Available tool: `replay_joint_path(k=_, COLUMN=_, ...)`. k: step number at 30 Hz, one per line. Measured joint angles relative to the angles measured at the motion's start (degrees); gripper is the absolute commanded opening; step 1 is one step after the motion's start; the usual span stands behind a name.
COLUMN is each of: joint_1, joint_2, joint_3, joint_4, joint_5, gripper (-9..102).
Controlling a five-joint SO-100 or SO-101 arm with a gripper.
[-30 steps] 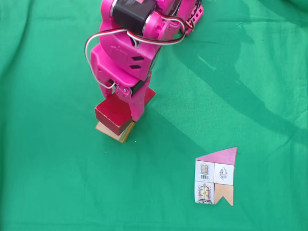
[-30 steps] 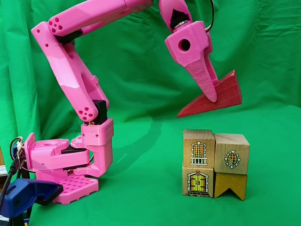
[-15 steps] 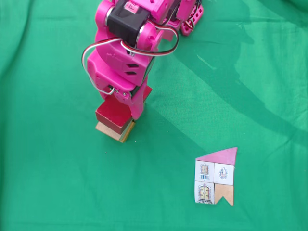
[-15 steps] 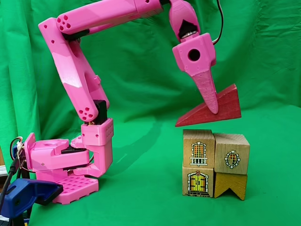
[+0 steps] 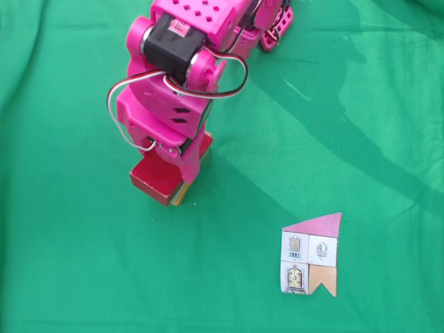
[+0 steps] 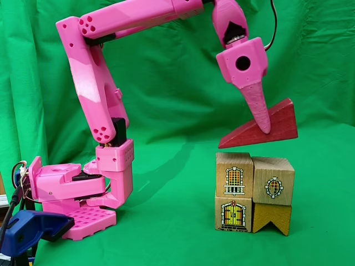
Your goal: Grasp some building blocks and build the house on the picture.
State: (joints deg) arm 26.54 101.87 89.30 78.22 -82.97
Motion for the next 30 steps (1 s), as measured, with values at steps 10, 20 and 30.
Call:
replay_joint_path(k=10, joint_1=1.76, joint_2=-3.16, joint_3=-0.26, joint_4=0.00, joint_5=0.00, gripper=20)
replay_joint_path(k=20, joint_1=2.20, joint_2=-3.78, joint_3=-0.35, joint_4=0.00, joint_5=0.00, gripper=20)
replay_joint_path(k=30, joint_1=1.93, joint_2=-5.98, joint_3=-0.35, joint_4=0.00, joint_5=0.00, gripper=21)
